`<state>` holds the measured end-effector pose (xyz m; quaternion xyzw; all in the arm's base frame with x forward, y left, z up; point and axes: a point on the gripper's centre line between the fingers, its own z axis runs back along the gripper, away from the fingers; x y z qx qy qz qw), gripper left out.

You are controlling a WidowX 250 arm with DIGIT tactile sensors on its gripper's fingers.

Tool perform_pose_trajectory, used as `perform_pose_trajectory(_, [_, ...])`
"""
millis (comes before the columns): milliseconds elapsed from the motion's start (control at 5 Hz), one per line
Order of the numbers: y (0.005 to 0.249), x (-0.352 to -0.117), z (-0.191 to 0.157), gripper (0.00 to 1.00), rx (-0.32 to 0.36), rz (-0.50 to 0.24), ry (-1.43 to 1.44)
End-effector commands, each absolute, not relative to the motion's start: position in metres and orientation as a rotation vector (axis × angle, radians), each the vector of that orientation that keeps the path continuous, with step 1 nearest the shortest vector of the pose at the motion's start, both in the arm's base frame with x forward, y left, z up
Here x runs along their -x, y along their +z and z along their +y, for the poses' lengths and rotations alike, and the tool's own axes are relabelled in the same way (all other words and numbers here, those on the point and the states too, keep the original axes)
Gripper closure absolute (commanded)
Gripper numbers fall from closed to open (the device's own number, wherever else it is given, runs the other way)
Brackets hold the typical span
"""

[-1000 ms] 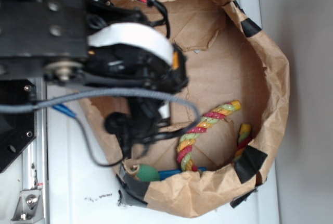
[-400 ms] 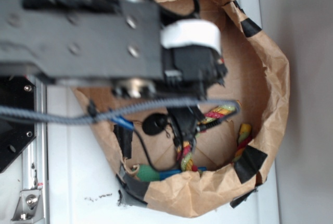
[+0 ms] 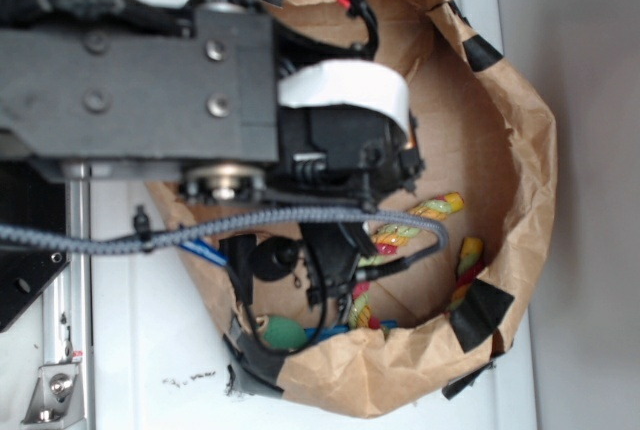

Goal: Grab the silver keys.

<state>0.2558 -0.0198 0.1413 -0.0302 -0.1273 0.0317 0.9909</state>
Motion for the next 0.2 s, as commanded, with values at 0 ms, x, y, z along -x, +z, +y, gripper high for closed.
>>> perform_pose_trajectory(0, [0.1568,-0.2619,-0.0046,1.0,0.027,-0.335,0.084])
